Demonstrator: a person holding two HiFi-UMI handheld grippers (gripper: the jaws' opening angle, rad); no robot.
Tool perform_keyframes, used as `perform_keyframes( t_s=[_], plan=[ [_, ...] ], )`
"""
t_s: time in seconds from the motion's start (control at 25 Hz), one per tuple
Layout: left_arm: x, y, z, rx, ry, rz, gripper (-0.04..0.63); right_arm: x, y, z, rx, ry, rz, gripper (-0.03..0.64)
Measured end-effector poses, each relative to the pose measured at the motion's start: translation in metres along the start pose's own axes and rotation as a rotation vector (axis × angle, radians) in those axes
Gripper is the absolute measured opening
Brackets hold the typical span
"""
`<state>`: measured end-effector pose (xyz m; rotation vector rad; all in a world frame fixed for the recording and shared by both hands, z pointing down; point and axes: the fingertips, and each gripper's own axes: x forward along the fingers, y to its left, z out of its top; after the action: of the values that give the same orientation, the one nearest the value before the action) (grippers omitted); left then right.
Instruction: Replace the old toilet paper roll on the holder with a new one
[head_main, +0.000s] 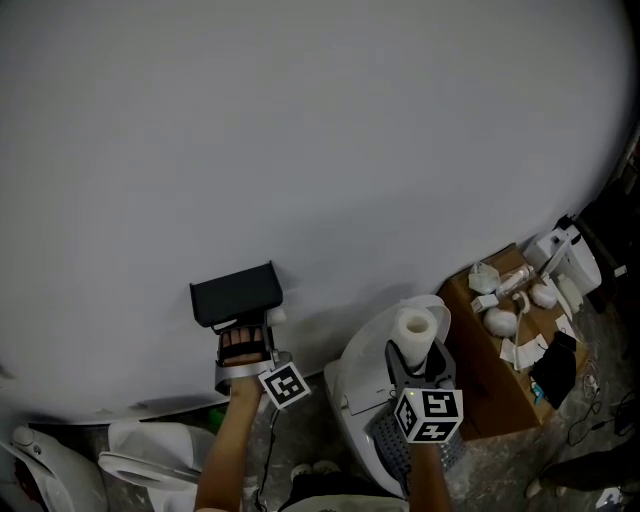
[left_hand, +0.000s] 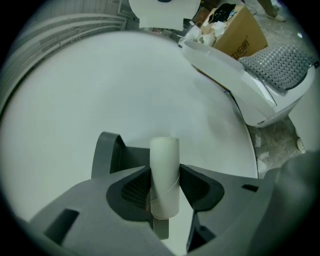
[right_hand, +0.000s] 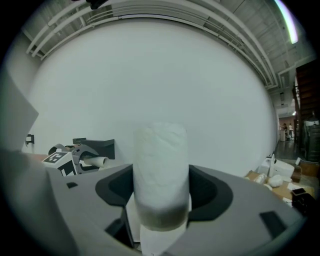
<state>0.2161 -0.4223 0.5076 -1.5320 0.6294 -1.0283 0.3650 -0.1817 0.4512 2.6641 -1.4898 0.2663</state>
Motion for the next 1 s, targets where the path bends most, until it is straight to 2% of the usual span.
perform_keyframes(
  t_s=[0.28, 0.4, 0.56, 0.64, 1.0],
  plan=[
    [-0.005, 0.007, 0.064, -0.027, -0.121, 0.000, 0.181, -0.012, -0.030, 0.000, 0.005, -0.002, -0.056, 0.304],
    [-0.015, 0.003, 0.089, -0.097, -0.196, -0.072, 0.181, -0.017, -0.039, -0.001, 0.010, -0.006, -0.074, 0.304],
    [-0.032, 0.017, 0.104, -0.154, -0.255, -0.072, 0.181, -0.017, -0.038, 0.003, 0.020, -0.017, -0.071, 0.304],
    [-0.041, 0.025, 0.107, -0.235, -0.295, -0.078, 0.181, -0.016, -0.033, 0.005, 0.019, -0.021, -0.059, 0.304],
    [-0.096, 0.095, 0.065, -0.764, -0.505, -0.033, 0.181, -0.002, 0.015, 0.012, 0.022, -0.037, 0.039, 0.304]
  ],
)
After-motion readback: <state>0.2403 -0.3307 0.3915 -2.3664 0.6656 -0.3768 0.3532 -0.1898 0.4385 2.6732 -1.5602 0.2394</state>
